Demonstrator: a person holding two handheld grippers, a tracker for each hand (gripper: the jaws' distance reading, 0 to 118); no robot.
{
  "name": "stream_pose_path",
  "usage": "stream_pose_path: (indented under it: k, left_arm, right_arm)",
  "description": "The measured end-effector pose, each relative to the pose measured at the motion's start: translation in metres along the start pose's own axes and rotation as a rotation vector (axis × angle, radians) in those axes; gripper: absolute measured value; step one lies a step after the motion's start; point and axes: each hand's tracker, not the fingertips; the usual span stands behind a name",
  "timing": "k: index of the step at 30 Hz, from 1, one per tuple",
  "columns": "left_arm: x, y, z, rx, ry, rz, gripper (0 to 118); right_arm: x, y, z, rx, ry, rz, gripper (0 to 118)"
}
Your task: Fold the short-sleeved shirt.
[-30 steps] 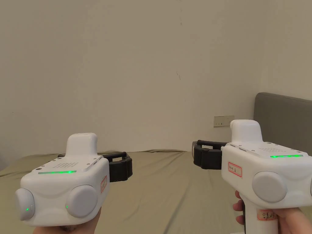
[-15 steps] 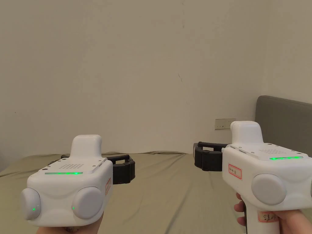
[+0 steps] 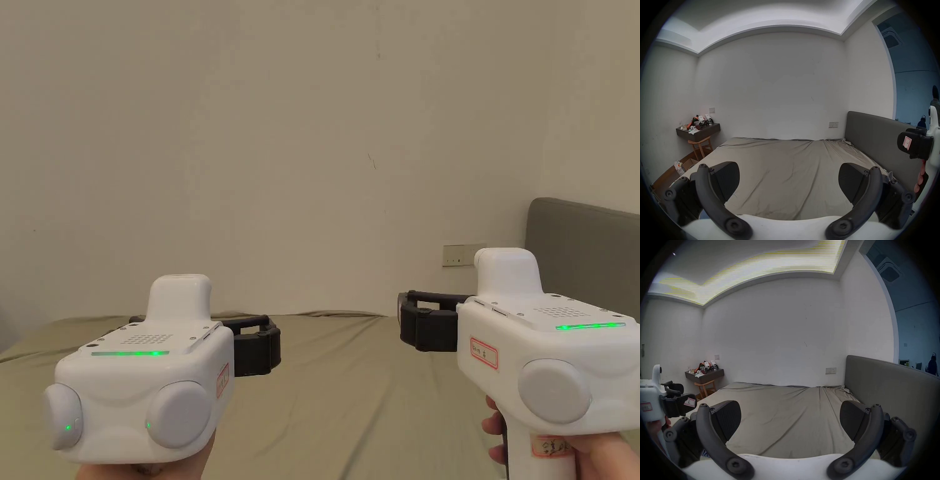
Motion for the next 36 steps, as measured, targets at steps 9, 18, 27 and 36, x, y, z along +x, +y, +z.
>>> stream_pose_path:
  k: [9,18,27,36]
  left_arm:
    - [0.0005,0.0013,0.0003,0.006,0.007,0.000,118]
    - [0.0020,0.0029,0.0017,0.010,0.003,-0.002,118]
    - [0.0030,0.0030,0.0033,0.003,-0.014,0.001,118]
    - [0.0022,0.0021,0.0037,0.014,-0.021,-0.018,118]
  right_arm:
    - [-0.0016,-0.0022,-0.0031,-0.007,-0.004,0.010,118]
    - [-0.0002,-0.0004,-0.0061,0.002,-0.008,0.014,118]
    - [-0.0023,0.0008,-0.0051,0.009,-0.006,0.021,118]
    - [-0.0025,0.0017,0.0014,0.042,-0.041,0.014,118]
